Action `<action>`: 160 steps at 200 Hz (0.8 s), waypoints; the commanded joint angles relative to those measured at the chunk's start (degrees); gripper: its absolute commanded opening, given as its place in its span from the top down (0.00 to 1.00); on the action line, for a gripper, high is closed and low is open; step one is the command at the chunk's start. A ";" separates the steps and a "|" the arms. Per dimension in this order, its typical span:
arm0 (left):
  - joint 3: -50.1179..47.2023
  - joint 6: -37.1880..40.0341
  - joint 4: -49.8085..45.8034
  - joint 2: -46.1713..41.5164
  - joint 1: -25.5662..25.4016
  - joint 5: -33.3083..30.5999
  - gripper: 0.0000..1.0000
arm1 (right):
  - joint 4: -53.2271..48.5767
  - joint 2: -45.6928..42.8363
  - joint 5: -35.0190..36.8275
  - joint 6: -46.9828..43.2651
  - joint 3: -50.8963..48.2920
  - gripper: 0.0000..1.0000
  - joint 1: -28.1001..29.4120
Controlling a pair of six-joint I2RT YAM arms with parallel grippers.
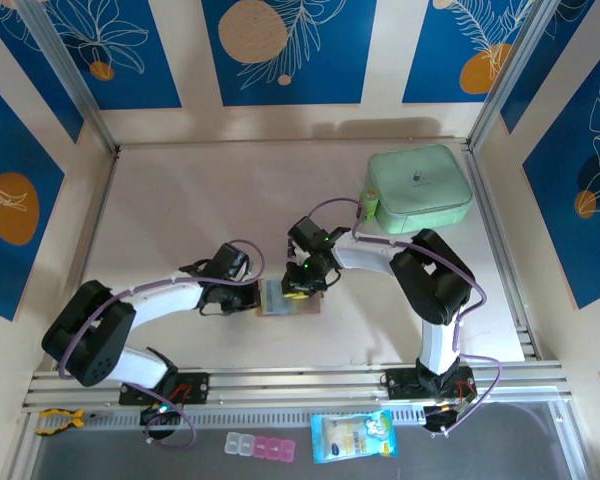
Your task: Take the credit cards out of the card holder
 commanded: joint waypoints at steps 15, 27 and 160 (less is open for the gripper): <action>0.71 0.63 -3.97 -2.25 0.71 -0.58 0.95 | -1.31 -0.70 0.30 -1.03 -1.68 0.78 -0.52; 1.64 0.50 -4.25 -2.72 0.75 0.15 0.93 | -0.98 -0.64 0.17 -1.05 -1.78 0.78 -0.58; 6.12 -6.66 6.15 2.42 0.40 10.45 0.68 | 0.63 -1.31 -0.58 -0.86 -3.19 0.78 -1.16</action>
